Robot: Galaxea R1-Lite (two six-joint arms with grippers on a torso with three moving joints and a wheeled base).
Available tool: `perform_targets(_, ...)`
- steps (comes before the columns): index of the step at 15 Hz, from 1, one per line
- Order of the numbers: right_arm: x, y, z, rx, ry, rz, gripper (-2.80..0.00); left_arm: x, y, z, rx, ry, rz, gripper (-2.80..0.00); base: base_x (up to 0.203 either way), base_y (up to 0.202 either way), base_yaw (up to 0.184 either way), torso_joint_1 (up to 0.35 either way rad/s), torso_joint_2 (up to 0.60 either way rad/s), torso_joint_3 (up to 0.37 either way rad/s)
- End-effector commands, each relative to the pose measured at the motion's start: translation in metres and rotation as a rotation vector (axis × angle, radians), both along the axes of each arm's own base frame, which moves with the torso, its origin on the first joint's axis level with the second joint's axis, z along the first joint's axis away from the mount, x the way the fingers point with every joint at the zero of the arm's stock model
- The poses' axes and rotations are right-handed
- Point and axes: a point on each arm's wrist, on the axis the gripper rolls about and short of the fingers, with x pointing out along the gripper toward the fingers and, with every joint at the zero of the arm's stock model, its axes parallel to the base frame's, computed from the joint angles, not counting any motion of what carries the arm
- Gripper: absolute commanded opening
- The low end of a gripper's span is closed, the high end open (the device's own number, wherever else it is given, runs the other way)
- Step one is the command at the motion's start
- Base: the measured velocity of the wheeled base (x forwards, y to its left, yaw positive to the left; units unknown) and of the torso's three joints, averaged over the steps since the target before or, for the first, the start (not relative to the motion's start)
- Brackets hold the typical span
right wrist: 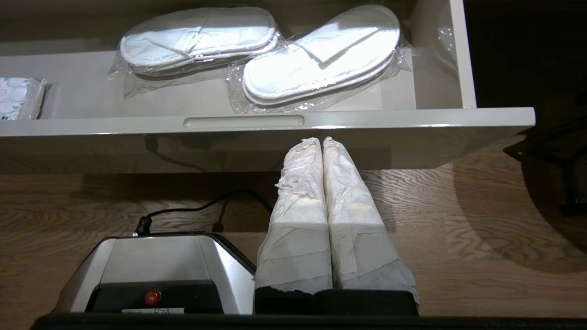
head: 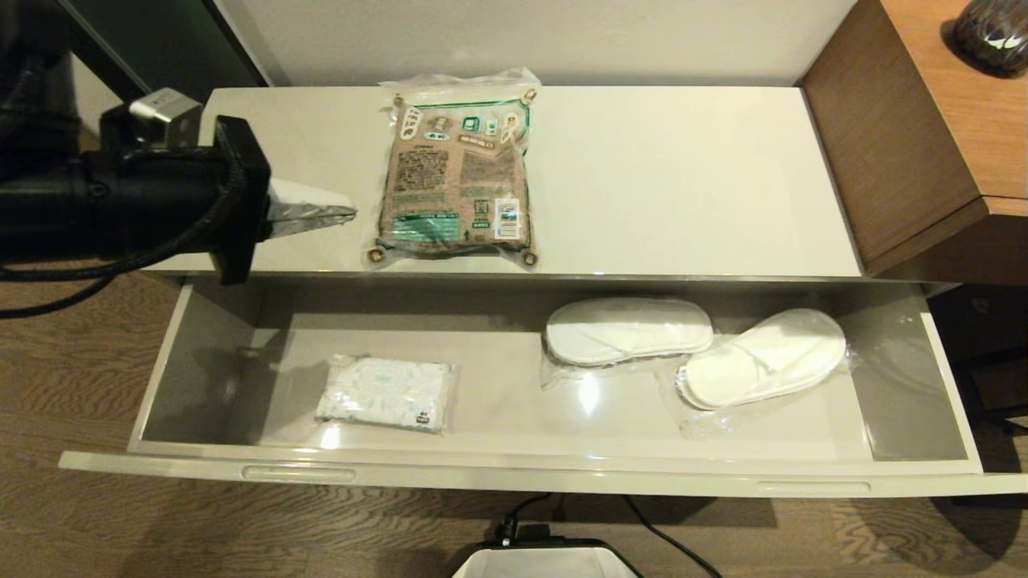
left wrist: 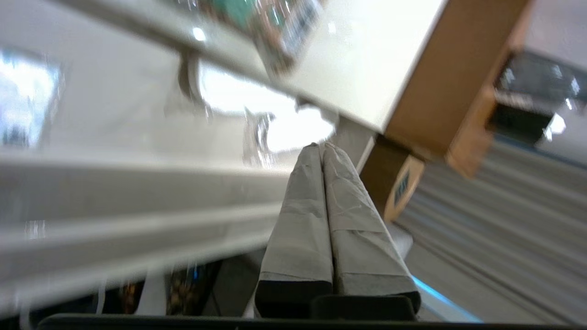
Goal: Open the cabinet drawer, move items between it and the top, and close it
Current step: Pick up the solid drinks on the table
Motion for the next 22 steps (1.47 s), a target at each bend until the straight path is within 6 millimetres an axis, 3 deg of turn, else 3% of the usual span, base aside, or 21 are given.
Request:
perform_targets(1,-0.001,0.000,-0.001,0.000,-0.016,0.000,-2.80,-0.054,0.011,0.007,-0.004,-0.034,-0.023,-2.80,0.000,0.000,0.000,0.000,0.00,0.000)
perform_targets(3,-0.001,0.000,-0.001,0.000,-0.016,0.000,-2.80,-0.058,0.010,-0.011,0.017,0.019,-0.034,-2.80,0.000,0.000,0.000,0.000,0.00,0.000)
perform_targets(5,-0.001,0.000,-0.001,0.000,-0.016,0.000,-2.80,-0.041,0.007,-0.027,0.044,0.061,-0.029,-2.80,0.000,0.000,0.000,0.000,0.00,0.000)
perform_targets(8,-0.001,0.000,-0.001,0.000,-0.016,0.000,-2.80,-0.001,0.013,-0.045,0.064,0.079,0.025,-2.80,0.000,0.000,0.000,0.000,0.00,0.000)
perform_targets(11,-0.001,0.000,-0.001,0.000,-0.016,0.000,-2.80,0.055,0.026,-0.067,0.061,0.105,0.094,-2.80,0.000,0.000,0.000,0.000,0.00,0.000)
perform_targets(12,-0.001,0.000,-0.001,0.000,-0.016,0.000,-2.80,0.070,0.032,-0.071,0.060,0.101,0.119,0.00,0.000,0.000,0.000,0.000,0.00,0.000)
perform_targets(17,-0.001,0.000,-0.001,0.000,-0.016,0.000,-2.80,0.132,0.051,-0.101,0.049,0.020,0.165,0.00,0.000,0.000,0.000,0.000,0.00,0.000)
perform_targets(22,-0.001,0.000,-0.001,0.000,-0.016,0.000,-2.80,0.154,0.050,-0.108,0.038,-0.004,0.136,0.00,0.000,0.000,0.000,0.000,0.00,0.000)
